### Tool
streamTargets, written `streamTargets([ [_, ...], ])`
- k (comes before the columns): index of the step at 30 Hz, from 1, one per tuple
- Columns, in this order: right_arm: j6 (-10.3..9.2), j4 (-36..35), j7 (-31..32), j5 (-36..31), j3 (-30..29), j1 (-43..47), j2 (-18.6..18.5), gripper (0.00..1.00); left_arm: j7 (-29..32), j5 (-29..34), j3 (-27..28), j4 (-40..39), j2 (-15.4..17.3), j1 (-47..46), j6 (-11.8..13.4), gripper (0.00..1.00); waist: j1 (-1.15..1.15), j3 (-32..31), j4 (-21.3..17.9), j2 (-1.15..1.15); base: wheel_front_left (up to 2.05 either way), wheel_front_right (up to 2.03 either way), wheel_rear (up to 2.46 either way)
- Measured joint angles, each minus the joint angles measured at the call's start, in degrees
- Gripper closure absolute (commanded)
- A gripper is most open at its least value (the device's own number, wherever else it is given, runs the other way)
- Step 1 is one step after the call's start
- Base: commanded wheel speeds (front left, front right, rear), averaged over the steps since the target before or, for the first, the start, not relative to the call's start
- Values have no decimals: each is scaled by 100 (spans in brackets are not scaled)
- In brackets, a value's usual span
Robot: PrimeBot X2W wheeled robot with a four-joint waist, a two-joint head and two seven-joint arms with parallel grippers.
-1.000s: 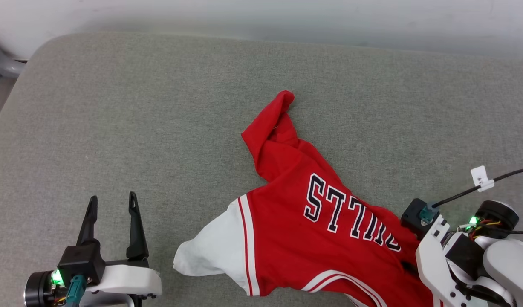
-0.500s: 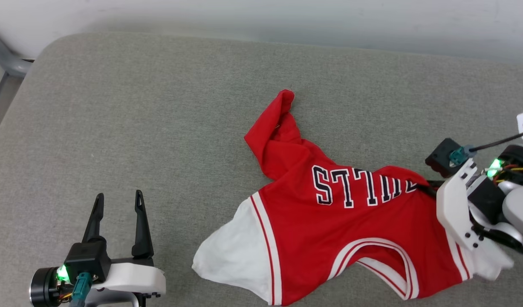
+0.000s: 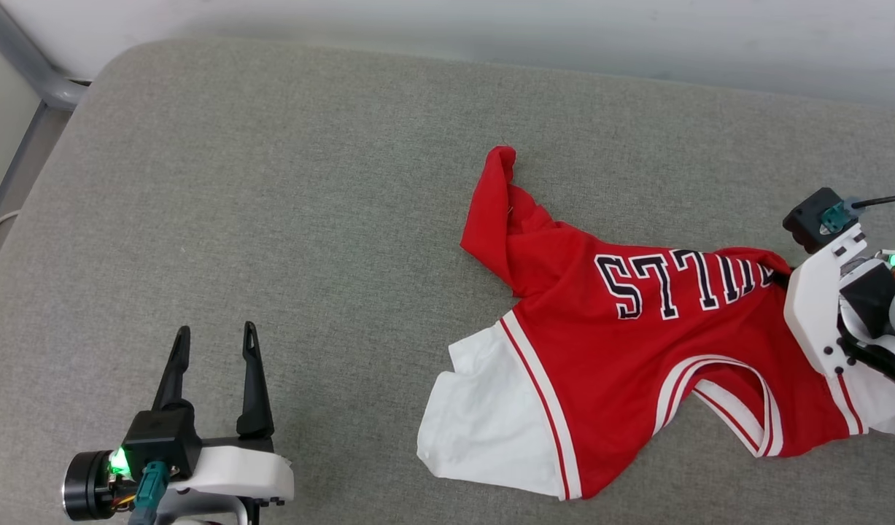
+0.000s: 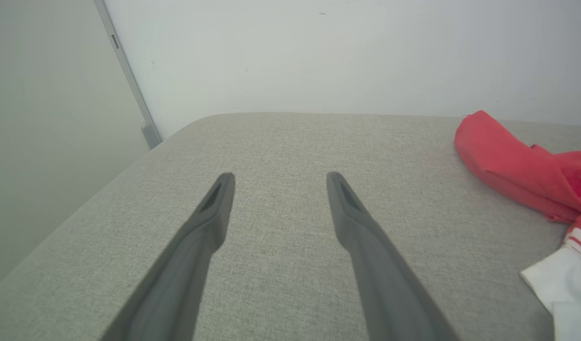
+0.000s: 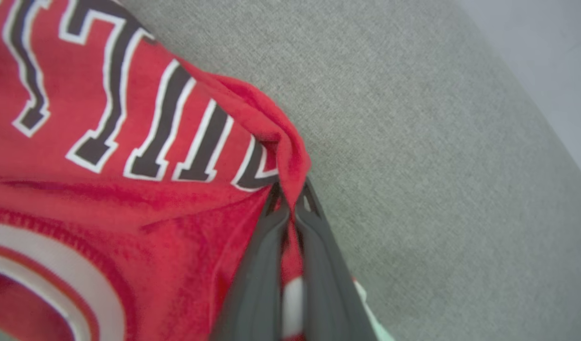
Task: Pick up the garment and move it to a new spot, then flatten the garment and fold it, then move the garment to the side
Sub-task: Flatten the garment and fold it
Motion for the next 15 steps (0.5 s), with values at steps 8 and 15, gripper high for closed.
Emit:
streamTargets([
  [8, 0, 549, -725, 205, -115, 23, 369, 0, 0, 68, -38, 54, 4, -23, -11, 0, 0, -115, -74, 0, 0, 0, 0],
  [15, -1, 364, -2091, 68, -568, 317, 164, 0, 0, 220, -176, -46, 90, 73, -74, 0, 0, -452, -326, 0, 0, 0, 0],
])
